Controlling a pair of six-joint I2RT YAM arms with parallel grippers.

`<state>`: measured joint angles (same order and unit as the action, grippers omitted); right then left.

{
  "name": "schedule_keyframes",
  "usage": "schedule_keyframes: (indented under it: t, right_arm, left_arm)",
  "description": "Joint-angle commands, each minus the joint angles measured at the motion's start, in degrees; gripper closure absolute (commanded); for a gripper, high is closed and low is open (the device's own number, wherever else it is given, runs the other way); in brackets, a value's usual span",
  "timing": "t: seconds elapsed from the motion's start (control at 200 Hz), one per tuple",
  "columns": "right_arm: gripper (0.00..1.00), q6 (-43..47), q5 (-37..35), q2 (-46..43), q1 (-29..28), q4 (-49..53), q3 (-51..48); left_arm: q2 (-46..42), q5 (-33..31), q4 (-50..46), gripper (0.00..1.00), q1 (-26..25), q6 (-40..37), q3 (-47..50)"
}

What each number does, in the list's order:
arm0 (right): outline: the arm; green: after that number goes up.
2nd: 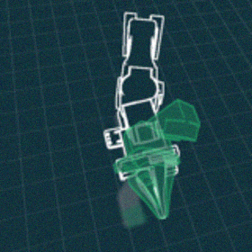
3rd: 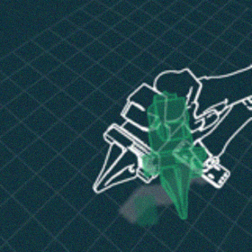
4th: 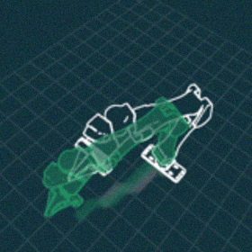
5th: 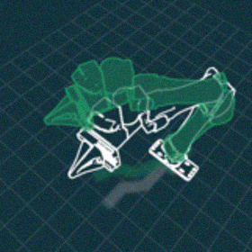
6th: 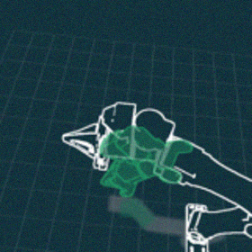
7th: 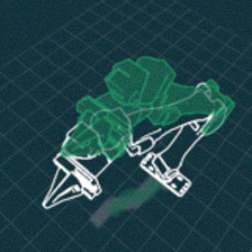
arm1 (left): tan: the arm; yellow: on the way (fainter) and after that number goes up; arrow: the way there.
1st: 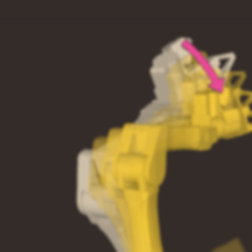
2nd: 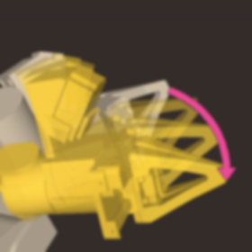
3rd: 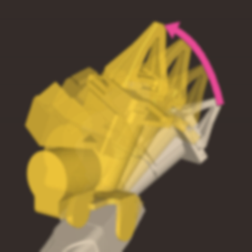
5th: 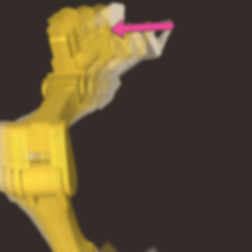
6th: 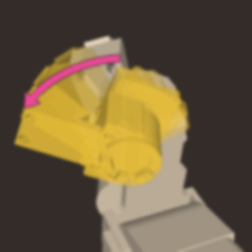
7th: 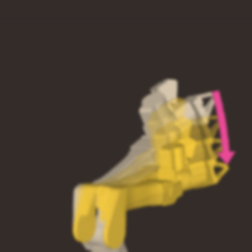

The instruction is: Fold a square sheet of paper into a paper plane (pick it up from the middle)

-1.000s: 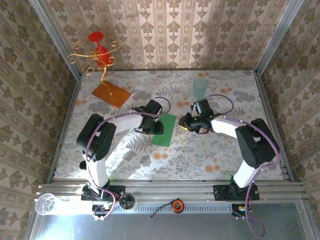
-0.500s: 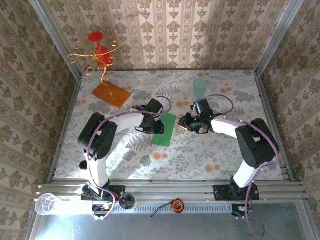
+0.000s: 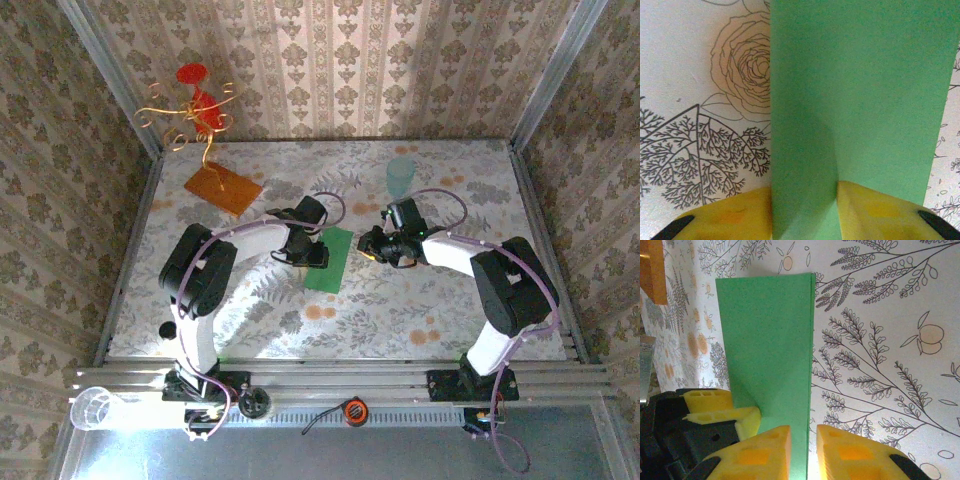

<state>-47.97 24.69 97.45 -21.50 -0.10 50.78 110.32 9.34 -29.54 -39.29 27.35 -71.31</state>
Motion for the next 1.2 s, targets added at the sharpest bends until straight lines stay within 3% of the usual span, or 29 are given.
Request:
schedule_keyframes:
  t: [0.0,0.565,1.195]
  right_arm:
    - [0.77,0.59,0.9,-0.08,-0.33,-0.89,-0.9]
    - [0.88,-2.43,3.92,6.58,-5.79,-4.64,2.47]
    - [0.9,-1.4,3.43,13.4,-7.29,-0.33,6.35]
  left_arm:
    - [5.08,1.95,1.94,0.6,-0.59,-1.43,0.81]
    - [6.13,1.48,1.56,0.6,-0.55,-1.12,0.56]
    - [6.06,2.27,1.81,0.61,-0.7,-0.98,0.83]
